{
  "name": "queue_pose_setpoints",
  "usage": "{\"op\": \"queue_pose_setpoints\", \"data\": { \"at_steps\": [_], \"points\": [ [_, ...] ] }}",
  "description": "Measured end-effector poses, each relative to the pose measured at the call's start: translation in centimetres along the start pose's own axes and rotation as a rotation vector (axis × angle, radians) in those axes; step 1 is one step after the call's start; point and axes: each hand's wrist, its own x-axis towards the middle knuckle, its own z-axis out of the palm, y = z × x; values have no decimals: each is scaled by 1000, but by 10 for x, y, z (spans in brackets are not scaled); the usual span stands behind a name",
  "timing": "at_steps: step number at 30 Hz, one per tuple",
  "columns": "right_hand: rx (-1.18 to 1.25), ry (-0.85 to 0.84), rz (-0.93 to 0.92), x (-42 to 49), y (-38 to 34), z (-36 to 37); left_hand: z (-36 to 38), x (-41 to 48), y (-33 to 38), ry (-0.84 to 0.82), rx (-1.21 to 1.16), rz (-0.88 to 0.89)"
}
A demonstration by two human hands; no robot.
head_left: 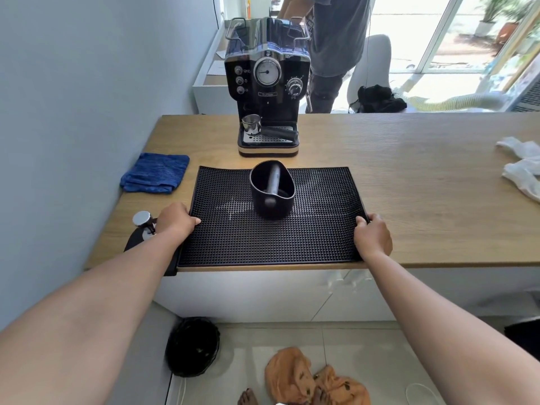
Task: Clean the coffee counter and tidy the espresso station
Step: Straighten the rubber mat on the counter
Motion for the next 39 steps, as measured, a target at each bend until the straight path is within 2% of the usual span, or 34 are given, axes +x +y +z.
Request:
{"op": "queue_pose_setpoints", "data": {
  "at_steps": [9, 20, 30, 39],
  "points": [
    [-24, 10, -32, -3, 4, 2, 5, -11, -1, 99, -88, 7],
    [-305, 102, -112, 1, 12, 8, 5, -15, -2, 31, -3, 75],
    [-90, 54, -55, 9, 17, 5, -5, -14, -13, 61, -28, 89],
    [-101, 32, -58, 8, 17, 7, 4, -21, -7, 101, 117, 186]
  ]
}}
